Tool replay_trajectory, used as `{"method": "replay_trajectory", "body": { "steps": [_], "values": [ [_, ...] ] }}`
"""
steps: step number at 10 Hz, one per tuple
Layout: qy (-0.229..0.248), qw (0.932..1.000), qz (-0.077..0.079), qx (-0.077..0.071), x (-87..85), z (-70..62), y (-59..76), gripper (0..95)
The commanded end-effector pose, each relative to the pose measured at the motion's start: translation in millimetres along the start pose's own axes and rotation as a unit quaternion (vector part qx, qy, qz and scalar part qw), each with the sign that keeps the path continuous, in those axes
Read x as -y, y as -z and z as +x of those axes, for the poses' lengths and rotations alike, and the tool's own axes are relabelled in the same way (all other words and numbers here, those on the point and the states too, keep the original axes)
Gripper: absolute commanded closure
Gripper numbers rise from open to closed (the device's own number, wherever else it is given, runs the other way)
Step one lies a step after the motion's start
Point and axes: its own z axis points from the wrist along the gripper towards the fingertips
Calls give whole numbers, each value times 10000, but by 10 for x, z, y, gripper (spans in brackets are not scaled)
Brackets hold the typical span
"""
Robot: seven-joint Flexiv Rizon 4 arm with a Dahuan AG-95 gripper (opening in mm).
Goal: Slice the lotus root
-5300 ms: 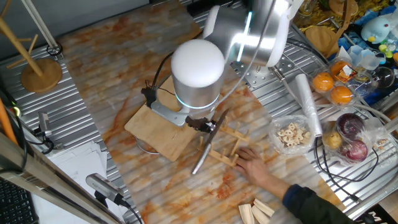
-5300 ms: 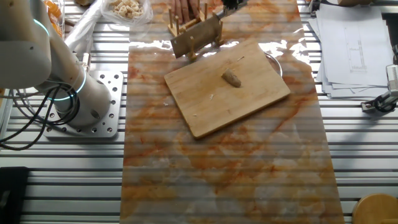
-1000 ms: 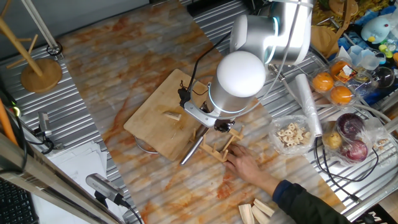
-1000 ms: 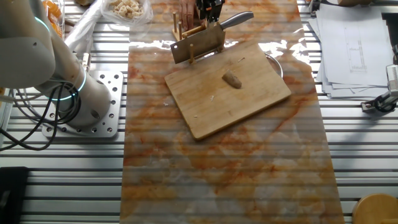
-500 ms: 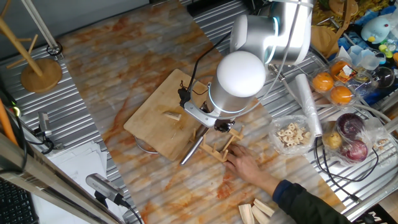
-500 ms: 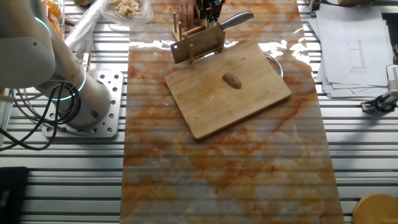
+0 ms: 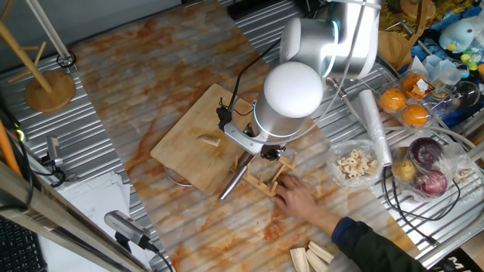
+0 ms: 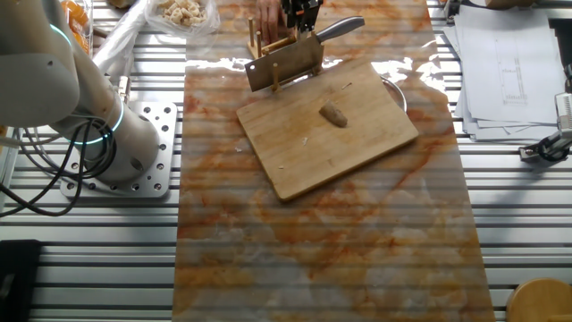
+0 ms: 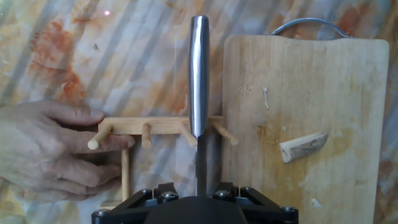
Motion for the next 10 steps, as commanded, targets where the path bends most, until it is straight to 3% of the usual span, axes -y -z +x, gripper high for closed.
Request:
{"method": "replay_trajectory", "body": {
  "steps": [1, 5, 6, 10],
  "values": [
    [-1, 10000, 1, 1, 1, -1, 0, 570],
    [-1, 10000, 1, 1, 1, -1, 0, 570],
    [269, 9993, 262, -37, 105, 9, -419, 570],
    [286, 9992, 259, -40, 106, 10, -429, 570]
  ]
}}
